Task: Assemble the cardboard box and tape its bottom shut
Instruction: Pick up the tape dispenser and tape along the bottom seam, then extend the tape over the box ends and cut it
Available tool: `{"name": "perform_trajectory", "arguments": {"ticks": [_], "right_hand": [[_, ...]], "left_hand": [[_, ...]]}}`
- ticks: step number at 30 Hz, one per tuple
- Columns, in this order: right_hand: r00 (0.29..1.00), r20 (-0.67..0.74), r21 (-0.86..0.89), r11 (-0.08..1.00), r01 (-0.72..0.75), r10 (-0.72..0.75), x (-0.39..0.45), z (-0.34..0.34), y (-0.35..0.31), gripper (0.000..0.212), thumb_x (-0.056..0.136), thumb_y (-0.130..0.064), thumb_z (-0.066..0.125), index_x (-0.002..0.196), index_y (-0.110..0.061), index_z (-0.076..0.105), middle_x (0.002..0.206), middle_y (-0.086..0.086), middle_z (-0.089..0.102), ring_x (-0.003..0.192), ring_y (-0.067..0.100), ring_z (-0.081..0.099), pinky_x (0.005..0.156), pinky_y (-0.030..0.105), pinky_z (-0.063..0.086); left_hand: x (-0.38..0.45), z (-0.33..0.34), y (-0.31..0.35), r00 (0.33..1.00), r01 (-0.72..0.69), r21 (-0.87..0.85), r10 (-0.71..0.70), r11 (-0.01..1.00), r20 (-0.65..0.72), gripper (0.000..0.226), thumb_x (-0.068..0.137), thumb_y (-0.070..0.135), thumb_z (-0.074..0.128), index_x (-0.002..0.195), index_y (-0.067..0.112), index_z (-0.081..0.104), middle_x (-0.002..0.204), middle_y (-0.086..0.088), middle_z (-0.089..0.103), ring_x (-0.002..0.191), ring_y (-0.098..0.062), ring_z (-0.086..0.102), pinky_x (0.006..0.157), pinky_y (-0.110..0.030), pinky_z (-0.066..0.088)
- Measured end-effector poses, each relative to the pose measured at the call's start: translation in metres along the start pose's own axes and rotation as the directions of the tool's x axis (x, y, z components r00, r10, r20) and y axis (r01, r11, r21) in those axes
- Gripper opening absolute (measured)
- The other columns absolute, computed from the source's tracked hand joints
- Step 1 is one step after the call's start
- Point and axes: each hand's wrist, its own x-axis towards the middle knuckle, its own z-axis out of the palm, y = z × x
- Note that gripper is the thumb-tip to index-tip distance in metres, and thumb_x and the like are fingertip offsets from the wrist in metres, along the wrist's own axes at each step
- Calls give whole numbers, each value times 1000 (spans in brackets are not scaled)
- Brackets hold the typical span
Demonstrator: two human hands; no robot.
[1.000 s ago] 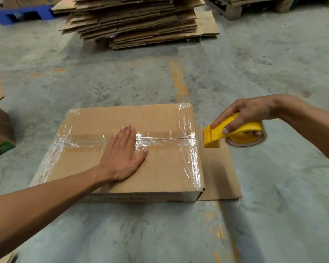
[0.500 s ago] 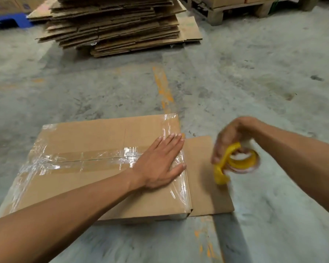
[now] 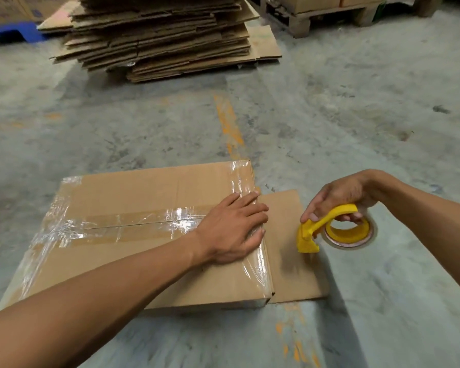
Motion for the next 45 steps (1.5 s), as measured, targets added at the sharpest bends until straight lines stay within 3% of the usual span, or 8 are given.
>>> {"name": "perform_trajectory", "arguments": {"ticks": [5,13,19,29,34,39,42,45], "right_hand": [[997,-68,-10,999,32,-33,-26,-6,-14,32,87,-24,73,118,-18,73,107,25,72,37,13,51,37,21,45],[925,-345,35,983,182,-159,-50,5,-58,29,88,-27,73,116,-23,74,87,20,70,41,18,53,39,23,49],[826,-514,47,954,296,-231,-61,9,-95,31,85,-28,75,115,-25,73,79,12,71,47,24,53,39,25,50],[819,-504,-91,960,264,-273,-92,23,-177,35,89,-30,70,124,-25,69,86,8,69,45,14,59,39,25,52],[818,-477,-83,943,322,-321,-96,33,-187,38,90,-29,69,127,-24,67,83,10,70,41,15,56,40,24,51],[789,-435,-33,884,467,-434,-97,47,-165,34,91,-29,67,125,-29,67,75,5,72,40,17,53,39,24,49],[801,-412,131,842,524,-434,-103,48,-139,41,86,-31,66,127,-31,66,76,14,70,37,15,50,37,23,46],[823,-408,312,787,532,-394,-110,42,-110,46,80,-40,73,125,-34,67,55,15,50,29,13,41,38,23,43]], "left_hand": [[4,1,3,999,-29,30,30,999,-16,38,97,41,32,102,24,65,117,5,62,142,-24,32,114,-44,25],[-10,1,5,974,-220,-33,217,975,-64,46,99,46,34,114,23,71,127,6,66,138,-22,44,119,-42,23],[-54,4,12,936,-342,36,337,939,98,77,90,71,38,150,25,34,162,-3,24,153,-25,2,122,-49,-1],[-37,15,25,965,-260,61,261,964,2,66,89,64,42,142,24,43,150,-4,43,148,-29,21,120,-52,12],[-5,14,38,991,-112,20,111,993,73,78,84,70,18,147,27,31,158,1,28,150,-26,9,120,-52,2],[18,3,46,991,16,-103,-2,995,135,67,95,61,32,152,26,27,164,2,17,152,-21,-1,120,-50,-5],[24,-19,39,985,169,-572,-157,803,71,46,101,45,40,136,18,53,147,-2,50,142,-20,35,116,-36,22],[22,-47,24,880,280,-930,-452,238,149,25,101,26,45,110,13,65,104,-6,67,96,-25,65,76,-29,49]]}}
